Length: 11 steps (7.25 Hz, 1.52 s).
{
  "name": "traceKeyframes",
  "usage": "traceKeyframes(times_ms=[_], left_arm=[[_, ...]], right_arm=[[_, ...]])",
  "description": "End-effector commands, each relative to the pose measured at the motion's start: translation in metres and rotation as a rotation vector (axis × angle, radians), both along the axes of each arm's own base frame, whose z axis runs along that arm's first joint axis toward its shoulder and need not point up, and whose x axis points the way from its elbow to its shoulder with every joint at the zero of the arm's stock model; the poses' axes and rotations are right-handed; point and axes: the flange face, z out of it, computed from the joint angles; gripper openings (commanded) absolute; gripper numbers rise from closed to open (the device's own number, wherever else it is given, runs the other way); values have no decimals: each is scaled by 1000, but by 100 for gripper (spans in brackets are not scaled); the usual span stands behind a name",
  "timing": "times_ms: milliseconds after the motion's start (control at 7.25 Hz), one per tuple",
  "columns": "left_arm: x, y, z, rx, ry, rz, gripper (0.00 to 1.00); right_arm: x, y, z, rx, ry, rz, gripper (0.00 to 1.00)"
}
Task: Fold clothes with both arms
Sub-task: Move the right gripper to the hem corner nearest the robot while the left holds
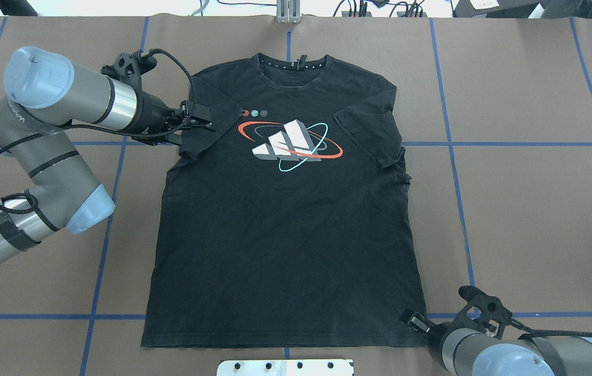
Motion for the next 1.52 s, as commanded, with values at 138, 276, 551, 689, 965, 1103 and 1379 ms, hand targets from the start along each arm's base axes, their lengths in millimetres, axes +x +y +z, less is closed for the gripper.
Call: traceKeyframes(times_ms=[138, 276, 551, 689, 965, 1103, 1379], left_arm=[[5, 2, 2, -4, -3, -6, 99], [6, 3, 3, -4, -4, -2, 99], [6, 2, 3, -4, -4, -4, 99], [6, 2, 4, -5, -5, -4, 99], [7, 3, 4, -5, -5, -2, 99], [8, 3, 4, -6, -7, -2, 99], [12, 4, 5, -1, -13, -16, 99]], right_arm=[[0, 6, -1, 1, 23, -11, 74], [0, 8, -1, 1, 22, -16, 72], [-2, 13, -1, 1, 22, -28, 70], [-2, 13, -2, 2, 22, -27, 70], [-3, 14, -2, 8, 21, -25, 67], [-2, 14, -1, 8, 23, -25, 67], [-3, 15, -1, 8, 23, -27, 64]])
